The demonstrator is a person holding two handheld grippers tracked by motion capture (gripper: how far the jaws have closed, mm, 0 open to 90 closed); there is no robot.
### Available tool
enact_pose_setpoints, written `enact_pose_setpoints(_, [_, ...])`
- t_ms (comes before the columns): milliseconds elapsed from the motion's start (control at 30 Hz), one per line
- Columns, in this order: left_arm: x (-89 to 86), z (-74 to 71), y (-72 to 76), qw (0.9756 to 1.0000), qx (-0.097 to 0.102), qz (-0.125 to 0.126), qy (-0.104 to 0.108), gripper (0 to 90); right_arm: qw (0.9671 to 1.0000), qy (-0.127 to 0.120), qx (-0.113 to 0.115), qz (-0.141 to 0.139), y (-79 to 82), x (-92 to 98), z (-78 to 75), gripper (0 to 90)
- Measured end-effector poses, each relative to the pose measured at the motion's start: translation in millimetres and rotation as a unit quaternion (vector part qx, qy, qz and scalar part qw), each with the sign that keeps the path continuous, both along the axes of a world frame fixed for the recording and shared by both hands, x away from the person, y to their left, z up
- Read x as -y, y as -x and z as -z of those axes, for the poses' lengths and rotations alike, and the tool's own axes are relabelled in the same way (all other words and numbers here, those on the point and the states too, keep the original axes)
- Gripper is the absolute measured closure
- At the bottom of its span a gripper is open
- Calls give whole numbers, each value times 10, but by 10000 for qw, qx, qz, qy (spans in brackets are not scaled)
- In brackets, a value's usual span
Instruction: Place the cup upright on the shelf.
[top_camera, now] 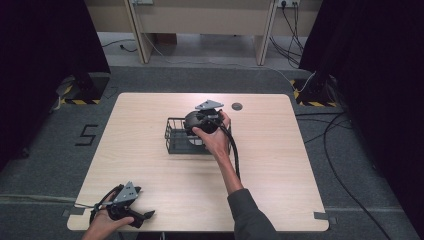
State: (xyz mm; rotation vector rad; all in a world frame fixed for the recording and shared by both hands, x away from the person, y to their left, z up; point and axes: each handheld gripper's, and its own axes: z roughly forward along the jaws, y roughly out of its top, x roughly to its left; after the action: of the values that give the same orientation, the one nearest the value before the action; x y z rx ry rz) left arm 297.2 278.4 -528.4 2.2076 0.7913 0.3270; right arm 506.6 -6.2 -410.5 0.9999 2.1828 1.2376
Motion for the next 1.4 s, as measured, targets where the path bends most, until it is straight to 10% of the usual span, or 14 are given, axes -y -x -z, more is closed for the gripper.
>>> enact_pose_setpoints(367, [0,0,0,10000,-1,1,0,0,9999,-19,146,10,14,-1,-35,56])
enact_pose_setpoints(467, [-1,-1,0,10000,-9,8,-2,0,9972,-704,187,-144,32,36,-113,212])
enact_pose_setpoints(1400, [-2,-2,1,10000,-5,11,-12,0,9965,-720,336,-260,264,197,-323,156])
